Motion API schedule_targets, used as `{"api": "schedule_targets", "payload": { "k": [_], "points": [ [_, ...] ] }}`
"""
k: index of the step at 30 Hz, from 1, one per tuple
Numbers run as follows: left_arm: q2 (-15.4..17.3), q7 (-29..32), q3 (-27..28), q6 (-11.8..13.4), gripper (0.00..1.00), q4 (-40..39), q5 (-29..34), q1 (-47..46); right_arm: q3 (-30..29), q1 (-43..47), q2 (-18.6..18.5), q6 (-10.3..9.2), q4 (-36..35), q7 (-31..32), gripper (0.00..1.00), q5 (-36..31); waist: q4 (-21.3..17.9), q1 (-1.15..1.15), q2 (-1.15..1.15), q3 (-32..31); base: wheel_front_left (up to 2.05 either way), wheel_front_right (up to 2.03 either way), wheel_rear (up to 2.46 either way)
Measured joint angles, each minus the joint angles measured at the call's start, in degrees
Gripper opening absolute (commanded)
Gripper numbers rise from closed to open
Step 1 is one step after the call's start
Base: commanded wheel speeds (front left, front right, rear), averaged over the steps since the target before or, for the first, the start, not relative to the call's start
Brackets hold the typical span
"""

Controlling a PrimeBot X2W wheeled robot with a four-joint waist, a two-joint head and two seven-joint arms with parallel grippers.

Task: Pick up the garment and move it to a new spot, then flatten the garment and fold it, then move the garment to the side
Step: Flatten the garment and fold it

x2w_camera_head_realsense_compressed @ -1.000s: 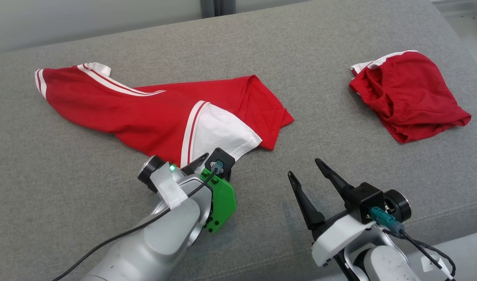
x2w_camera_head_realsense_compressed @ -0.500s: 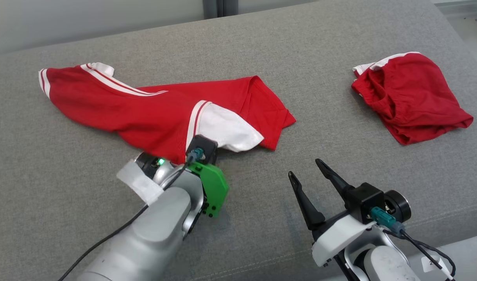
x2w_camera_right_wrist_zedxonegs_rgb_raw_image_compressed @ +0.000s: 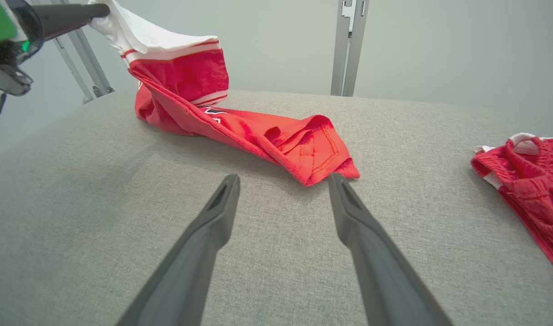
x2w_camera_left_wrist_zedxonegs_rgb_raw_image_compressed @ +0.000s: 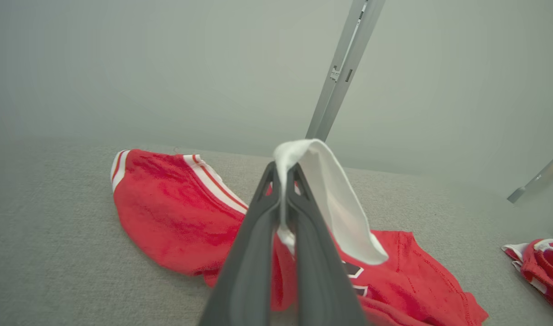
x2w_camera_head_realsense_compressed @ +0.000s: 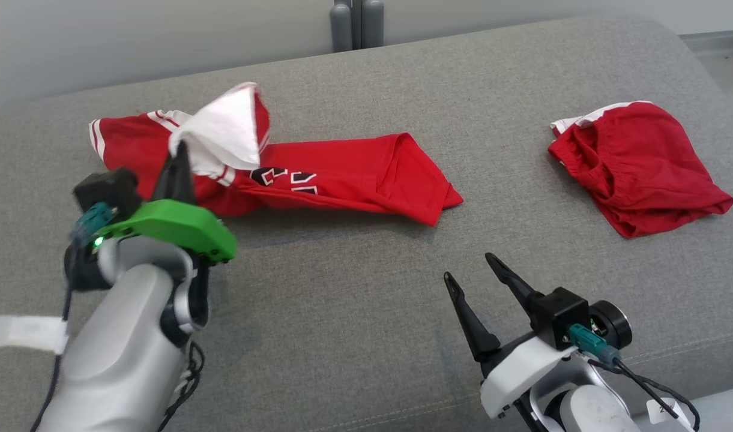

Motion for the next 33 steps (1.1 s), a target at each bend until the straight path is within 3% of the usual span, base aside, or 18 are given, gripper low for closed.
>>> {"api": "schedule_targets", "payload": {
  "k": [5, 14, 15, 16, 21, 26, 33],
  "points": [
    [4.32, -0.63, 5.87, 4.66, 0.00, -6.02, -3.52, 9.97, 0.19, 0.56, 0.01, 0.00, -0.16, 0.35, 1.00, -0.15, 0.60, 0.00, 0.00, -0.86, 0.00, 0.00, 0.00],
    [2.65, -1.51, 10.91, 7.44, 0.01, -9.77, -7.72, 21.40, 0.59, 0.52, 0.02, 0.00, -0.44, 0.86, 1.00, -0.58, 1.79, 0.00, 0.00, -1.19, 0.00, 0.00, 0.00],
    [2.14, -1.71, 11.47, 7.61, 0.24, -9.57, -7.93, 22.19, 0.65, 0.51, 0.02, 0.00, -0.45, 0.99, 1.00, -0.58, 1.84, 0.00, 0.00, -1.22, 0.00, 0.00, 0.00],
    [1.70, -1.72, 12.17, 7.73, 1.00, -9.11, -8.00, 22.95, 0.65, 0.51, 0.01, 0.00, -0.45, 1.00, 1.00, -0.58, 1.88, 0.00, 0.00, -1.27, 0.00, 0.00, 0.00],
    [-1.36, -1.97, 18.34, 7.59, 1.00, -7.35, -9.95, 25.69, 0.67, 0.51, 0.02, 0.00, -0.42, 1.05, 1.00, -0.59, 2.06, 0.00, 0.00, -1.51, 0.00, 0.00, 0.00],
    [-7.79, -2.05, 29.88, 4.11, 1.00, -7.68, -14.21, 28.47, 0.54, 0.54, 0.02, 0.00, -0.42, 1.25, 1.00, -0.69, 2.29, 0.00, 0.00, -1.99, 0.00, 0.00, 0.00],
    [-9.46, -2.04, 31.32, 1.14, 1.00, -6.70, -8.13, 32.41, 1.07, 0.31, 0.01, 0.00, 0.14, 3.03, 1.00, -2.41, 3.20, 0.00, 0.00, -2.76, 0.00, 0.00, 0.00]
  ]
}}
